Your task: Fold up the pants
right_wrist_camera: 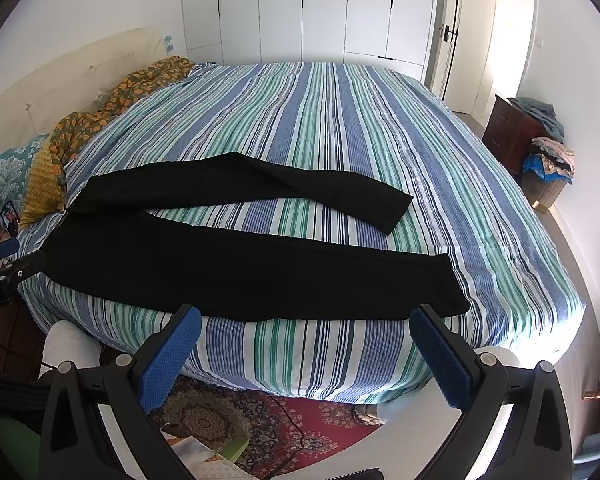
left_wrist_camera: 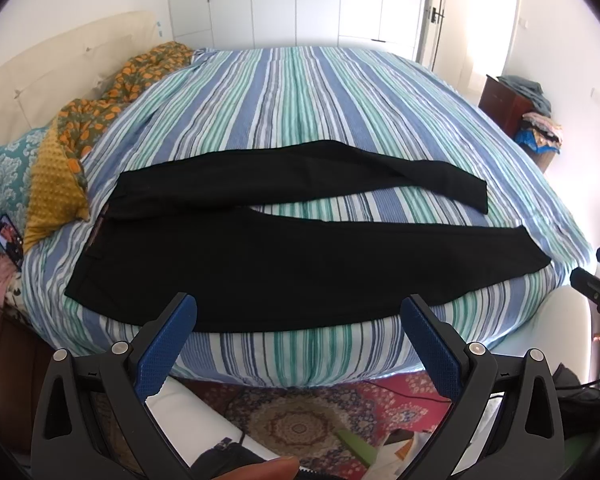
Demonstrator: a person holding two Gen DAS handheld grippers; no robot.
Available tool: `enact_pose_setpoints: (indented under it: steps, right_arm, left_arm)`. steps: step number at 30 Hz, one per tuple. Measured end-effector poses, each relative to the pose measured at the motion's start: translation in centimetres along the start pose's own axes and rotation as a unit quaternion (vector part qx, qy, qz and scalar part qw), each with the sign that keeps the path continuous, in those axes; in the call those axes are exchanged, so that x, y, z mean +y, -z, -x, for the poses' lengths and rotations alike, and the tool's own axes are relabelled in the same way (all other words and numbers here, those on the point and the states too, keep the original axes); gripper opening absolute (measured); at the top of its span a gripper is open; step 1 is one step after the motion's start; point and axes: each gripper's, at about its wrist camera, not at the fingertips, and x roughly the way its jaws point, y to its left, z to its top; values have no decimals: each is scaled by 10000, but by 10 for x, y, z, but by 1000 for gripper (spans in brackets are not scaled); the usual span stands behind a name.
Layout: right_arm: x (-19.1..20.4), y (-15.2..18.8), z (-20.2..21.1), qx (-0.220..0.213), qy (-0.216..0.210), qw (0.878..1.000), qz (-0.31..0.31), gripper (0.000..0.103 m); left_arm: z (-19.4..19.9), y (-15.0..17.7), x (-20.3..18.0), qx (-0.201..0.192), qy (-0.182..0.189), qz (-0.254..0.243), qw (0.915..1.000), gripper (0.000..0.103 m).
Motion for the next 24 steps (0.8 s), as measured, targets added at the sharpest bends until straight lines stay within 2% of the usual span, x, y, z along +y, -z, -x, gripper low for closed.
enact_pose_setpoints:
  steps: [9, 24]
  right_arm:
    - [5, 0, -1, 39, -52, 10000, 45, 103]
    - [7, 0, -1, 66, -71, 9999, 67, 103]
  left_arm:
    - [-3, 1, -4, 117, 134, -79, 9998, 102]
    - [-1, 2, -8, 130, 157, -128, 9997, 102]
